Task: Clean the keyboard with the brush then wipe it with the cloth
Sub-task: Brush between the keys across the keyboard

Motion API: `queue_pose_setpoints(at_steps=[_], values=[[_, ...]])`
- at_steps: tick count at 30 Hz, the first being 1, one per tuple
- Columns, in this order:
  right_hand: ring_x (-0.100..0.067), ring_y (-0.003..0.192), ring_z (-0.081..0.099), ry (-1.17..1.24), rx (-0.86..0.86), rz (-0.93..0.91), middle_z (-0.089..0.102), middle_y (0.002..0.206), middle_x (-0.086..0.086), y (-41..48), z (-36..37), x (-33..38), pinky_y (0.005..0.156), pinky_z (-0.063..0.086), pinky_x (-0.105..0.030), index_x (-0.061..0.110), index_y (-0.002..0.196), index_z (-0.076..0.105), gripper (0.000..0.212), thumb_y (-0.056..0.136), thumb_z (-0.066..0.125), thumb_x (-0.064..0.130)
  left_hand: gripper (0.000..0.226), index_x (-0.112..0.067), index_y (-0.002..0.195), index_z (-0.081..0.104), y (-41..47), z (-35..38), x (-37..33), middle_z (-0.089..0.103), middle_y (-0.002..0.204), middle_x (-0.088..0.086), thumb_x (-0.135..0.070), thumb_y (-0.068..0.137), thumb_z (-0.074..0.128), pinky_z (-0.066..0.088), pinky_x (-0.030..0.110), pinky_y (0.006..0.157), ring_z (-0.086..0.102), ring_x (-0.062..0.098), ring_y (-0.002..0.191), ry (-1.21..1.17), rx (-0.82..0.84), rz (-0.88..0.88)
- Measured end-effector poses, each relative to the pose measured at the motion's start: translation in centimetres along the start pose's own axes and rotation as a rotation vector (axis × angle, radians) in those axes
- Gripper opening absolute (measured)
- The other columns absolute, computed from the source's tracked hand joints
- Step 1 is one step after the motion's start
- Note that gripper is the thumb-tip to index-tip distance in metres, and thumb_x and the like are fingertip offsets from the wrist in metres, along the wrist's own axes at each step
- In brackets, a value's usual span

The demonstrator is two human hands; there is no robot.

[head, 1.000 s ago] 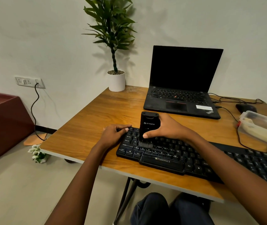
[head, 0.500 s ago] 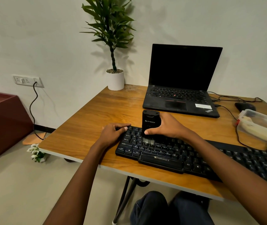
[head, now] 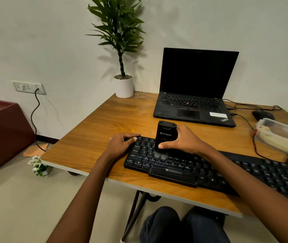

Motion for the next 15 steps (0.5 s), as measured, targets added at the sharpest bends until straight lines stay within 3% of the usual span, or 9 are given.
queue_pose_setpoints(at_steps=[4,6,8,12,15], values=[[-0.014,0.096,0.059,-0.066,-0.117,-0.042,0.063,0.107,-0.001,0.1,-0.2,0.3,0.080,0.048,-0.026,0.016,0.115,0.057,0.053,0.069,0.080,0.025,0.030,-0.059,0.096,0.065,0.0,0.0,0.1,0.070,0.109,-0.013,-0.065,0.069,0.052,0.030,0.060,0.106,0.060,0.013,0.111,-0.018,0.004,-0.006],[-0.008,0.096,0.057,-0.008,-0.145,-0.078,0.061,0.106,0.006,-0.2,0.0,0.9,0.080,0.046,-0.017,0.018,0.117,0.056,0.054,0.069,0.080,0.025,0.034,-0.058,0.096,0.066,0.0,0.0,0.3,0.070,0.109,-0.012,-0.067,0.066,0.052,0.030,0.061,0.106,0.061,0.014,0.111,-0.027,0.006,-0.008],[-0.005,0.092,0.058,0.031,-0.075,-0.064,0.061,0.101,0.009,-0.9,0.3,0.5,0.075,0.046,-0.010,0.020,0.111,0.056,0.048,0.069,0.080,0.023,0.030,-0.060,0.095,0.065,-0.1,0.0,0.1,0.069,0.111,-0.013,-0.065,0.068,0.052,0.027,0.062,0.107,0.059,0.013,0.113,-0.008,-0.002,0.002],[-0.008,0.084,0.061,0.049,0.035,0.009,0.062,0.090,0.008,-2.3,-1.0,-0.9,0.064,0.046,-0.008,0.028,0.093,0.054,0.036,0.069,0.080,0.019,0.025,-0.063,0.092,0.063,-0.1,0.0,-0.1,0.067,0.114,-0.014,-0.063,0.070,0.052,0.025,0.063,0.108,0.057,0.014,0.115,-0.004,-0.007,0.004],[0.003,0.088,0.056,-0.008,0.076,-0.001,0.059,0.097,0.014,-1.8,-2.2,0.2,0.070,0.042,-0.007,0.029,0.102,0.052,0.044,0.068,0.081,0.021,0.027,-0.060,0.094,0.065,-0.1,0.0,-0.1,0.069,0.111,-0.013,-0.062,0.069,0.053,0.027,0.063,0.106,0.060,0.016,0.112,-0.027,0.008,-0.001]])
Point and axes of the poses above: each hand's wrist, its own y-axis towards the middle knuckle, its own z-axis out of the palm, x = y × z, the point moved 2 cm from there along y, towards the middle knuckle
